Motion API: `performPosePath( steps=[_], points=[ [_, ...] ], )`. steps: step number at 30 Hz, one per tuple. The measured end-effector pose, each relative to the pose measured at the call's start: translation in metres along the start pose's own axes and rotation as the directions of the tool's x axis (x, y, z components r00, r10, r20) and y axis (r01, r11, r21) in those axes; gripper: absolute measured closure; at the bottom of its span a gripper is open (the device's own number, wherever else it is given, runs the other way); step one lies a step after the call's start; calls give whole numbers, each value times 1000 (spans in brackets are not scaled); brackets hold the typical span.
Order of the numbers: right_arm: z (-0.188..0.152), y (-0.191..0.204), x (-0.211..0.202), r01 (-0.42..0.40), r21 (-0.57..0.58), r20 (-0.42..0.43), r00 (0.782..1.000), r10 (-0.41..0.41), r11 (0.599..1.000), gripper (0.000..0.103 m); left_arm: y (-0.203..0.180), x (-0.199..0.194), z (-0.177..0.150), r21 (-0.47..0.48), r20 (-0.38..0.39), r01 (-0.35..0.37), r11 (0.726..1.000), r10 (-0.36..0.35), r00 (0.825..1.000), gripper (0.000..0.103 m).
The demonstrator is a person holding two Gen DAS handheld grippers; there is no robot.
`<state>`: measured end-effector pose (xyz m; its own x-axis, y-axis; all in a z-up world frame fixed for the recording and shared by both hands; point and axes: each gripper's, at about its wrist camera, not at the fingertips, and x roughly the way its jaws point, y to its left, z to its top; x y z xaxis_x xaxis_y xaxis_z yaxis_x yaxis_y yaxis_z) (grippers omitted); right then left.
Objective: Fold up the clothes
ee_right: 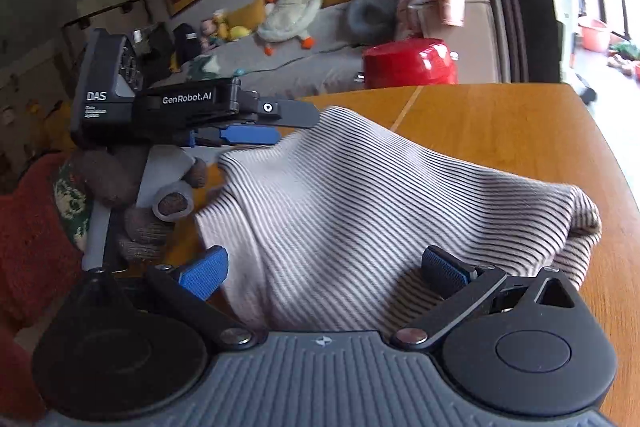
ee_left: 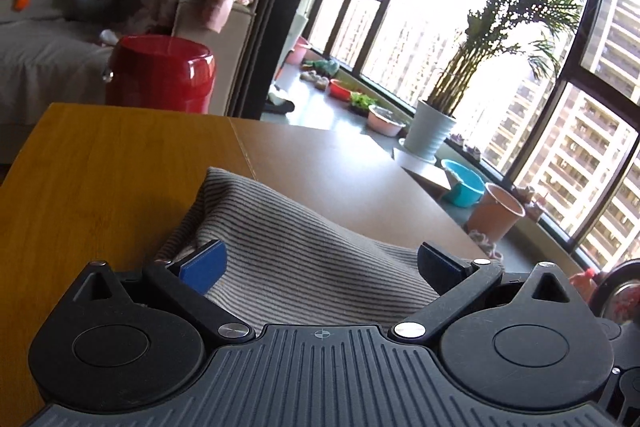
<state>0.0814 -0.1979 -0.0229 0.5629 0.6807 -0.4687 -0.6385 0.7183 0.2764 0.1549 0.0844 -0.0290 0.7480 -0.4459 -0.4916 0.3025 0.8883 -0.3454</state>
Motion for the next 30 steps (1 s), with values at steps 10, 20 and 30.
performPosePath(
  steps=[10,20,30],
  points=[
    [38,-82,6,338,71,26,940,-341,938,55,-36,-27,-38,-48,-150,170,984,-175,973,0],
    [-3,-58,-3,305,-81,-108,944,-312,949,54,-19,6,-29,19,-176,49,999,-44,983,0],
    [-17,3,-41,26,-89,-143,989,-38,996,39,-9,6,-15,42,-145,-50,998,56,988,0]
  ],
)
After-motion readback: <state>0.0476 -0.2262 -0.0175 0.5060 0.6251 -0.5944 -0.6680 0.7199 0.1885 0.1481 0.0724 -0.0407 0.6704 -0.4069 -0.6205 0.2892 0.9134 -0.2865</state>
